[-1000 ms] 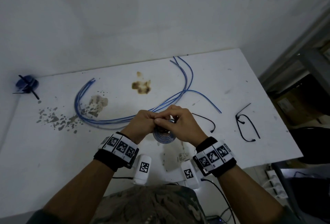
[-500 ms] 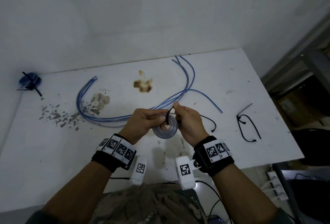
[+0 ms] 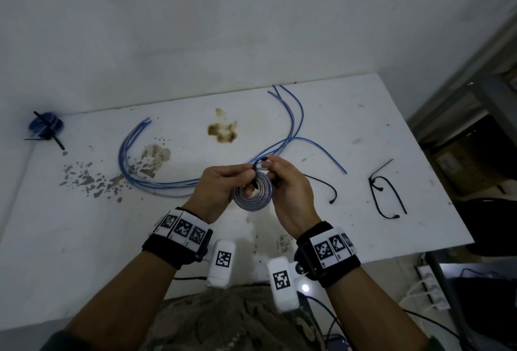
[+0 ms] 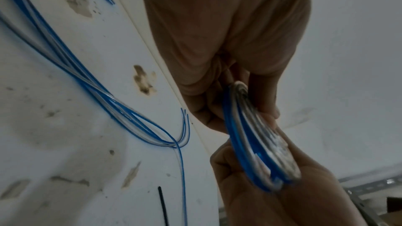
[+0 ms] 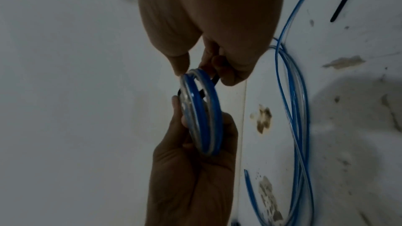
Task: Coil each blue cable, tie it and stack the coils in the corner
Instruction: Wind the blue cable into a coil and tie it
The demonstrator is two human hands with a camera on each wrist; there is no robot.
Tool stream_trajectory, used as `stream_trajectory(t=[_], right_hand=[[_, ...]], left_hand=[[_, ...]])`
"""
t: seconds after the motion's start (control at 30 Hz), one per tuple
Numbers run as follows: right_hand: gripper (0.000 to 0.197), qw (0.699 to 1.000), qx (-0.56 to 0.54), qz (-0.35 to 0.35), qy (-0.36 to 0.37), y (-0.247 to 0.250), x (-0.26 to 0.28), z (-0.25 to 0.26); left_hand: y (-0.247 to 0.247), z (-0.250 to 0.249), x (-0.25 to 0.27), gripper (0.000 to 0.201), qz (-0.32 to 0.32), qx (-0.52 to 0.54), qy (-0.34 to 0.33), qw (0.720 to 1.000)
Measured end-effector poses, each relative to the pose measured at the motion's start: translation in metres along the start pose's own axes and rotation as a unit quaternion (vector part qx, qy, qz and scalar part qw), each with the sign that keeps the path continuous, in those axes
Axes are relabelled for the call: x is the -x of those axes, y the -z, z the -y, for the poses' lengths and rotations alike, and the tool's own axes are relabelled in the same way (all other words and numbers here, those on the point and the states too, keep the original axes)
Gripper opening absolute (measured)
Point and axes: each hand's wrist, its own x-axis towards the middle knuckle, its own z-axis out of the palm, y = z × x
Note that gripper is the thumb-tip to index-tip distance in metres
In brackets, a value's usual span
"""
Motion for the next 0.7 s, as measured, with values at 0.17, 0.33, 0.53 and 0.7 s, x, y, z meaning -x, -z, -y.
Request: stream_trajectory(t=[0.17, 0.33, 0.53, 0.7], right_hand=[[0.043, 0.989, -0.143, 0.014, -0.038, -0.003, 0.014, -0.007], [0.042, 0.992, -0.117, 0.016, -0.050, -0.011, 0.023, -0.007], [0.029, 0.999, -0.015, 0.037, 0.001, -0.011, 0.024, 0.007], [0.036, 0.997, 0.053, 0.051, 0.012, -0.002, 0.020, 0.011]], left_hand=[[0.004, -0.009, -0.002, 0.025, -0.014, 0.068, -0.014, 0.998], [0.009, -0.010, -0.002, 0.050, 0.014, 0.078, -0.024, 0.997], [0.004, -0.006, 0.001, 0.048, 0.069, 0.031, -0.008, 0.997], [0.003, -0.003, -0.005, 0.057, 0.067, 0.020, 0.010, 0.998]])
